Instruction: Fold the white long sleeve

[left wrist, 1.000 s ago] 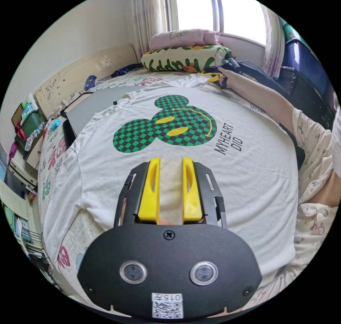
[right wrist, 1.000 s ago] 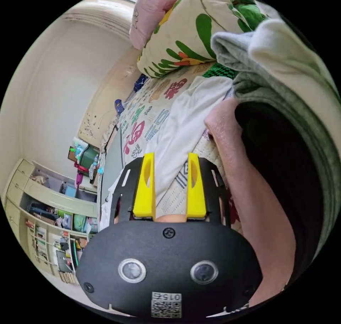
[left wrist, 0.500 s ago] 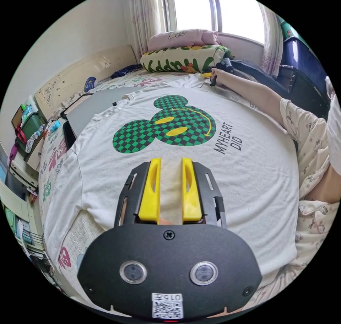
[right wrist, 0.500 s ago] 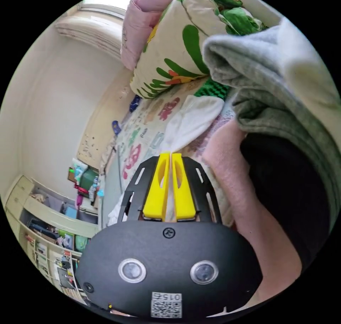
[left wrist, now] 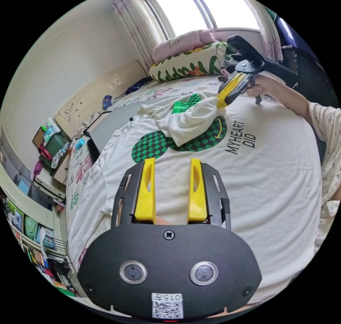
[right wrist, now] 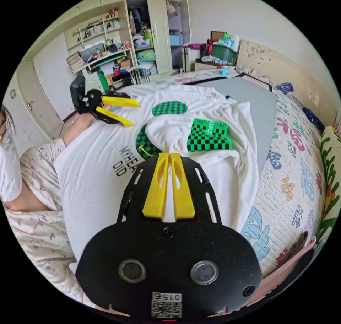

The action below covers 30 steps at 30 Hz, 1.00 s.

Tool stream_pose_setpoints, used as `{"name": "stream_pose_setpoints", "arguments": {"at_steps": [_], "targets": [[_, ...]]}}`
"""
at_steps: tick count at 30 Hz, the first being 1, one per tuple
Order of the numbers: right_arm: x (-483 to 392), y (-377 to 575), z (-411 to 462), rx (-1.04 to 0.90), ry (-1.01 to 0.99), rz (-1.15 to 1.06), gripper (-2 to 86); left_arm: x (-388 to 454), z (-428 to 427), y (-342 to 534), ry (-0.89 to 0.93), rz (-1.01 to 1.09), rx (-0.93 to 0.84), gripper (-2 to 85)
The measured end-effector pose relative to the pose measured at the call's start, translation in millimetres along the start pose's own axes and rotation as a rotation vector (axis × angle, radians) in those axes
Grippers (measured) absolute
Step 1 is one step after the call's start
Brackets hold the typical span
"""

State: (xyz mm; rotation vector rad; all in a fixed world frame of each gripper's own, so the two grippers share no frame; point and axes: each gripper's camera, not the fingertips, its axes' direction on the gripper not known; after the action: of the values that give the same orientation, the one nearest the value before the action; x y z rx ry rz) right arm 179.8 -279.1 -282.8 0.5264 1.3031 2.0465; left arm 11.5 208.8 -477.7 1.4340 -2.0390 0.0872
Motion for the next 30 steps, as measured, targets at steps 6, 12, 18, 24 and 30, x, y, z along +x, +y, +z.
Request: {"name": "stream_pose_setpoints", "arguments": {"at_steps": [6, 12, 18, 24, 30], "targets": [[17, 22, 1, 0.025, -0.163, 0.051, 4.5, 0, -6, -10, -0.009, 0.071, 0.017, 13.6], [73, 28, -8, 0.21, -0.195, 0.329, 12.4, -18, -11, -16, 0.02, 0.069, 0.023, 13.3], [92, 11, 48, -0.01, 0.047, 0.366, 9.5, -41, -19, -20, 0.032, 0.036, 0.044, 13.0], [64, 36, 30, 0.107, 0.091, 0.321, 4.8, -63, -46, -20, 0.084, 0.011, 0.143, 12.7], [-1, 51, -2, 0.245, -0.029, 0.104, 2.9, -86, -71, -17, 0.098, -0.043, 0.29, 12.7]]}}
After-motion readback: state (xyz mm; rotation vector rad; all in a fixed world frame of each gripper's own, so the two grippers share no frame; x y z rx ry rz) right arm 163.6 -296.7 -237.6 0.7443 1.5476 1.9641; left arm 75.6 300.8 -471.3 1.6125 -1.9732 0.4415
